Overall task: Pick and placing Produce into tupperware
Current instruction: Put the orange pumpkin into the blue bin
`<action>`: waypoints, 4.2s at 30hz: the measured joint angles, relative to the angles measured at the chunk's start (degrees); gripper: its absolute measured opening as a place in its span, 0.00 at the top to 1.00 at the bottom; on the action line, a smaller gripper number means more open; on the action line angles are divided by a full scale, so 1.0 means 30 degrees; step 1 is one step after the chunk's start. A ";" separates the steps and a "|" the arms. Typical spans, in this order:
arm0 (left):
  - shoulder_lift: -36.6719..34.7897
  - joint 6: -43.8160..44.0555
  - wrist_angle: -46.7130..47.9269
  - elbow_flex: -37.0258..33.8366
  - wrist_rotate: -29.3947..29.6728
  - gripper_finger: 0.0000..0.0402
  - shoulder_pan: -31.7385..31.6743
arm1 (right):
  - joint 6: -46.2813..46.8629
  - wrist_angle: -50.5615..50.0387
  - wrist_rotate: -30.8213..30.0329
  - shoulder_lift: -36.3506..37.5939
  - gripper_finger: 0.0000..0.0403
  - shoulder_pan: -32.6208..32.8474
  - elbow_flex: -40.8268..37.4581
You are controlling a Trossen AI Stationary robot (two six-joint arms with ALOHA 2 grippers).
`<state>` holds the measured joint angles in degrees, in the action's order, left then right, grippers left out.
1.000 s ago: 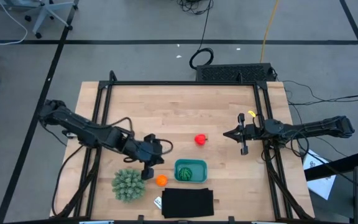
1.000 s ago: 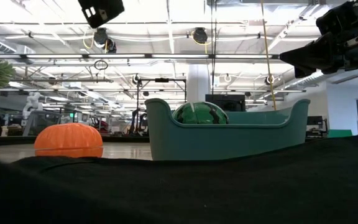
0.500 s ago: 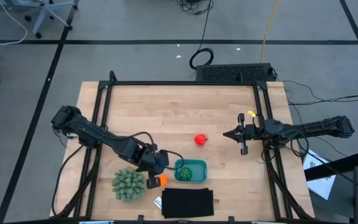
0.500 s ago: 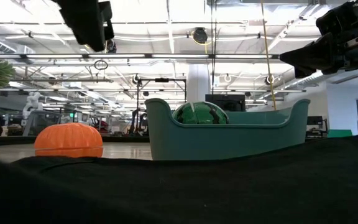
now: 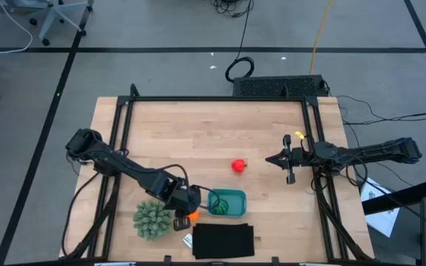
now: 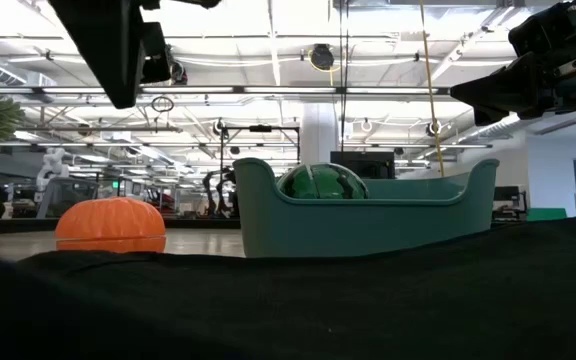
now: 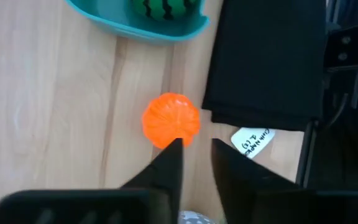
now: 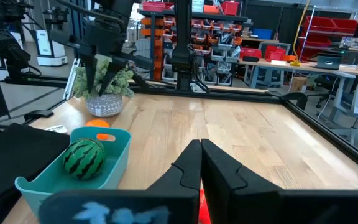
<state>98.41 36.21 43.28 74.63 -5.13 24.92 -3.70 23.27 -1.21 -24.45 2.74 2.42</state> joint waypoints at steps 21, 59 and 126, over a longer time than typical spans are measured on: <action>0.2432 -0.0627 -0.0908 -0.0022 0.0211 0.05 0.0366 | 0.0000 0.0007 0.0000 -0.0263 1.00 0.0000 0.0007; 0.4977 -0.2946 -0.2628 -0.0058 0.0475 0.05 0.0419 | 0.0022 0.0217 0.0000 -0.0685 1.00 0.0000 0.0007; 0.0086 -0.5783 0.1227 -0.0087 0.1095 0.35 -0.1103 | 0.0015 0.0232 -0.0002 -0.0787 1.00 0.0000 0.0005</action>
<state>98.67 18.86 46.96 74.37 -1.84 21.61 -3.66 23.96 -1.22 -26.81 2.74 2.43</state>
